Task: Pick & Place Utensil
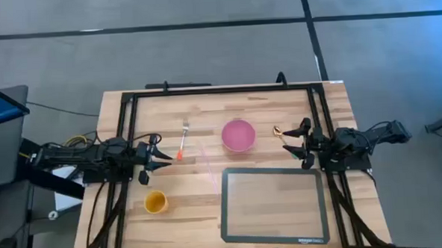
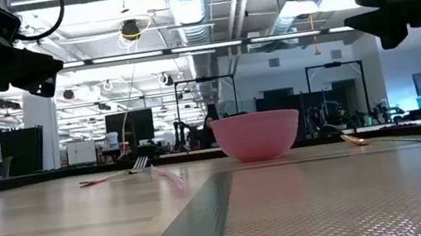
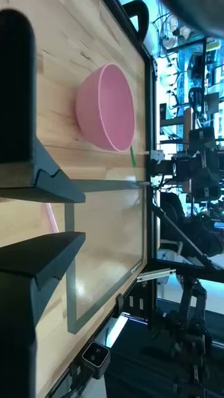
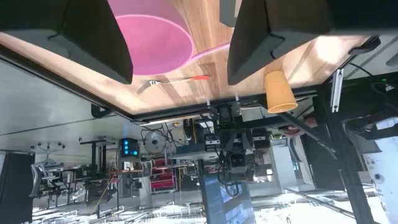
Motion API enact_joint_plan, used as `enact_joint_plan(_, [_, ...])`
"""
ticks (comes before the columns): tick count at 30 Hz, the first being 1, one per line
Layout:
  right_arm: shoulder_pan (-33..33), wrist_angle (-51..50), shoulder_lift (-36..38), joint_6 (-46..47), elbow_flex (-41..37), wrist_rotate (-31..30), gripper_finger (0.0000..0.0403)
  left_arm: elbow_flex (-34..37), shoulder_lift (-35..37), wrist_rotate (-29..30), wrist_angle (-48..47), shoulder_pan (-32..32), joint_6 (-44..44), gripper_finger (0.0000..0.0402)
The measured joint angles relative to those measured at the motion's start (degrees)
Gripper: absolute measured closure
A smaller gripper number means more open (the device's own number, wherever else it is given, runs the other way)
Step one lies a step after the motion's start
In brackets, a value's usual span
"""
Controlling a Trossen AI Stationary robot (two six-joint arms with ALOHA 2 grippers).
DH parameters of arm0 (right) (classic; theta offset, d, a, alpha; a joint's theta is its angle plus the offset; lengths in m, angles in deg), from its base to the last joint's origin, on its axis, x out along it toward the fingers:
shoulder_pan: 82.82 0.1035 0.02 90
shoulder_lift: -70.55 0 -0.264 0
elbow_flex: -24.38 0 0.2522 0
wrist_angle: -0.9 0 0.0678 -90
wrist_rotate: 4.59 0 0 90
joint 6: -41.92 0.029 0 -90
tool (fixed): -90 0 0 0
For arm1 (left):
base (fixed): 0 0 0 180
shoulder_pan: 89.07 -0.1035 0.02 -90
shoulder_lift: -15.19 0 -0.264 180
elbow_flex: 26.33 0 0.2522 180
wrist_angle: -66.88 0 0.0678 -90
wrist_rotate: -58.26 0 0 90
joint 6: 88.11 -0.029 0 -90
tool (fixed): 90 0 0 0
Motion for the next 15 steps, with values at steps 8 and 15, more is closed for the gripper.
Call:
enact_joint_plan(8, [0.0,-0.02,0.0,0.0,0.0,0.02,0.0148,0.0,0.0,0.0,0.35,-0.01,0.0,0.0315])
enact_joint_plan(15, [0.0,-0.01,0.0,0.0,-0.01,0.02,0.0148,0.0,0.0,0.0,0.43,0.01,0.0,0.0315])
